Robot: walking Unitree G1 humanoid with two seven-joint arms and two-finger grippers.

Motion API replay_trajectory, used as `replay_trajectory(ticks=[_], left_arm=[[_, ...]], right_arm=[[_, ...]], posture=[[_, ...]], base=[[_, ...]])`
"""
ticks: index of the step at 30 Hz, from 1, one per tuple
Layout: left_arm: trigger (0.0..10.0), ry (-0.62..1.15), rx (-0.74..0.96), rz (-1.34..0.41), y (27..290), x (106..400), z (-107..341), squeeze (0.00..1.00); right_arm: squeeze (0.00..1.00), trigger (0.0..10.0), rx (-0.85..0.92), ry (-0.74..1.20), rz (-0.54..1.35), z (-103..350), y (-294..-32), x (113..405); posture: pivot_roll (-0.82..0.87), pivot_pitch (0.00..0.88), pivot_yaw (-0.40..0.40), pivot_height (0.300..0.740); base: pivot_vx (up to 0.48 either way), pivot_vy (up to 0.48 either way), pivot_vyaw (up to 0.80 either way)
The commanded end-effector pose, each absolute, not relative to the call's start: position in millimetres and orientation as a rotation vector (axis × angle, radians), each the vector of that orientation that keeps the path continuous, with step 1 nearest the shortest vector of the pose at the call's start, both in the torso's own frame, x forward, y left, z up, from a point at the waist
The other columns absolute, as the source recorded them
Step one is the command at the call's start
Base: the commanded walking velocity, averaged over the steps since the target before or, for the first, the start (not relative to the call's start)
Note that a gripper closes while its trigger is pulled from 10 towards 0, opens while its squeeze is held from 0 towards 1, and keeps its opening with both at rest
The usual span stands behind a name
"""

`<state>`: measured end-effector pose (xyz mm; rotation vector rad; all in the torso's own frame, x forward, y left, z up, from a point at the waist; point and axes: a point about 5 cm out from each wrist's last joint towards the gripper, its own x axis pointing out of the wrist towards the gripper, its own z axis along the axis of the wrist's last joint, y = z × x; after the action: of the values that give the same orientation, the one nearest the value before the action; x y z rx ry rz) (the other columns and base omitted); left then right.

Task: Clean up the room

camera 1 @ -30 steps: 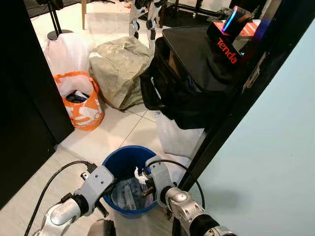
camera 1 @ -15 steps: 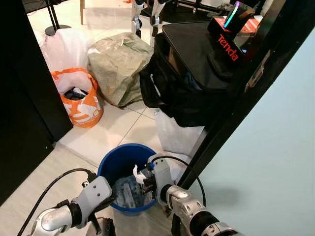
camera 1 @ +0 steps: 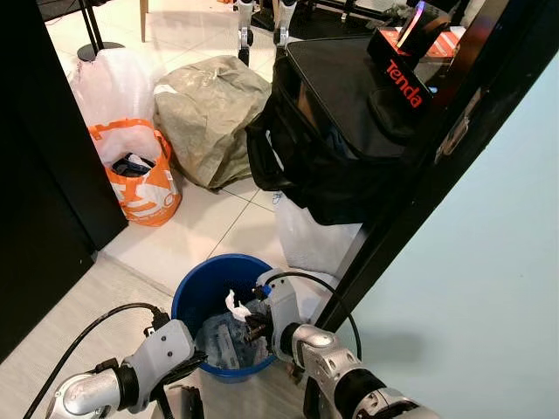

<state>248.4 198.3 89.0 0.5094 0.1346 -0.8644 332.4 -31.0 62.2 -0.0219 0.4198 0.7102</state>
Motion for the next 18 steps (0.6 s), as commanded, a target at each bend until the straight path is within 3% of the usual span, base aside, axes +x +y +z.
replay_trajectory(ticks=[1, 7, 8, 9, 10, 13, 14, 15, 16, 18], left_arm=[[10.0, 0.161, 0.527, -0.868, 204.0, 243.3, 86.9, 0.0], [10.0, 0.161, 0.529, -0.867, 204.2, 242.8, 87.1, 0.0], [10.0, 0.161, 0.529, -0.867, 204.0, 242.8, 87.1, 0.0], [10.0, 0.161, 0.529, -0.867, 204.0, 242.8, 87.1, 0.0], [10.0, 0.161, 0.53, -0.868, 203.9, 242.8, 87.0, 0.0], [10.0, 0.162, 0.533, -0.868, 203.7, 243.1, 86.9, 0.0], [10.0, 0.162, 0.534, -0.867, 203.7, 243.4, 86.8, 0.0], [10.0, 0.162, 0.534, -0.867, 203.7, 243.4, 86.8, 0.0], [10.0, 0.162, 0.535, -0.867, 203.7, 243.7, 86.7, 0.0], [10.0, 0.162, 0.536, -0.867, 203.5, 244.0, 86.5, 0.0]], right_arm=[[0.0, 10.0, 0.027, 0.398, 0.856, 72.8, 28.7, 314.5], [0.0, 10.0, 0.038, 0.393, 0.856, 74.7, 29.6, 315.4], [0.71, 10.0, 0.042, 0.392, 0.858, 75.1, 29.7, 315.5], [0.71, 10.0, 0.042, 0.392, 0.858, 75.1, 29.7, 315.5], [1.0, 10.0, 0.048, 0.393, 0.858, 75.2, 29.8, 315.6], [0.97, 10.0, 0.052, 0.396, 0.852, 75.0, 29.3, 315.9], [0.13, 10.0, 0.053, 0.397, 0.847, 74.8, 29.0, 316.1], [0.13, 10.0, 0.053, 0.397, 0.847, 74.8, 29.0, 316.1], [0.0, 10.0, 0.053, 0.398, 0.844, 74.5, 28.6, 316.1], [0.0, 10.0, 0.053, 0.399, 0.843, 74.1, 28.2, 316.2]], posture=[[0.1, 0.316, -0.149, 0.608], [0.1, 0.311, -0.15, 0.608], [0.1, 0.311, -0.151, 0.608], [0.1, 0.311, -0.151, 0.608], [0.1, 0.31, -0.15, 0.608], [0.1, 0.31, -0.149, 0.608], [0.1, 0.309, -0.149, 0.608], [0.1, 0.309, -0.149, 0.608], [0.1, 0.308, -0.148, 0.608], [0.1, 0.307, -0.148, 0.608]], base=[[0.0, 0.0, 0.0], [0.0, 0.0, 0.0], [0.0, 0.0, 0.0], [0.0, 0.0, 0.0], [0.0, 0.0, 0.0], [0.0, 0.0, 0.0], [0.0, 0.0, 0.0], [0.0, 0.0, 0.0], [0.0, 0.0, 0.0], [0.0, 0.0, 0.0]])
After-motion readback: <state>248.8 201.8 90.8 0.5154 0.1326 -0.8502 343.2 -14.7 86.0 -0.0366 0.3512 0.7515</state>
